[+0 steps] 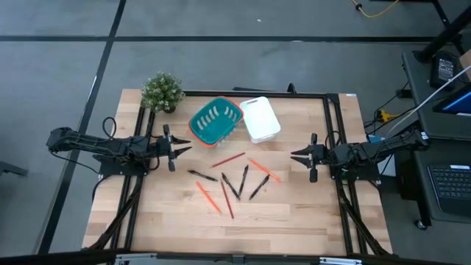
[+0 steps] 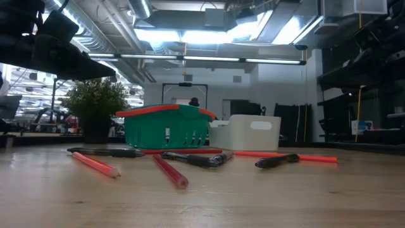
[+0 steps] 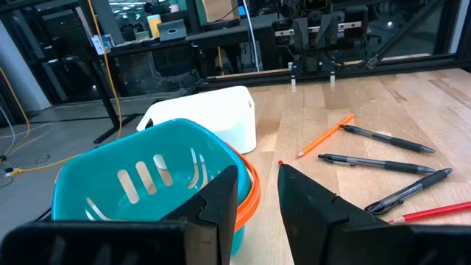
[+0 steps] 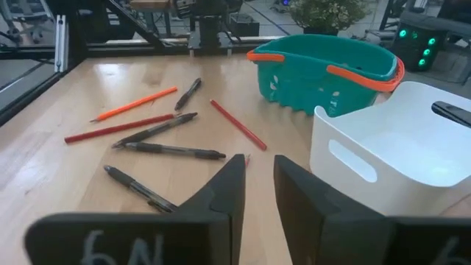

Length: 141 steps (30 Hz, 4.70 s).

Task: Sort pens & pencils
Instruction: Put the orange pencil into the green basket

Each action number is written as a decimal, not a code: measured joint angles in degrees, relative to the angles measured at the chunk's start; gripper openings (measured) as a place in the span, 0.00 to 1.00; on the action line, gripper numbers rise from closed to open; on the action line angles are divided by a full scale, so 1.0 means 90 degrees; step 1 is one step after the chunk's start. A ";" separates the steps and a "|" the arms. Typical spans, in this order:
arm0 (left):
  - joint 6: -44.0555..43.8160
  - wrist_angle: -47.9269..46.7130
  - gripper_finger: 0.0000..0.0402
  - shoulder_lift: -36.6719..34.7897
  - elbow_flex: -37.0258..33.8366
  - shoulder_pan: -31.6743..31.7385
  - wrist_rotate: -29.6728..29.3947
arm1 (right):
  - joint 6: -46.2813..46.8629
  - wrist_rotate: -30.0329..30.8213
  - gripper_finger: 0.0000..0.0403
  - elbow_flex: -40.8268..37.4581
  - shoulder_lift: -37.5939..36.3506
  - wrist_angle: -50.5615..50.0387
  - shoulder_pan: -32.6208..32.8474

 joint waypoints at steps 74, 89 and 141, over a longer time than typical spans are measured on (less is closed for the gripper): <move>-0.0495 0.2205 0.23 0.2485 0.0696 0.1475 0.2605 | -0.0441 -0.1714 0.19 0.0756 0.2981 0.3336 -0.1790; -0.0301 0.2867 0.23 0.4352 0.1872 0.1910 0.3236 | -0.1294 -0.3066 0.19 0.2761 0.5096 0.2933 -0.2614; -0.0848 -0.2376 0.23 0.5659 0.4059 0.0200 0.2033 | 0.1943 -0.2067 0.44 0.5972 0.7661 -0.3481 -0.1782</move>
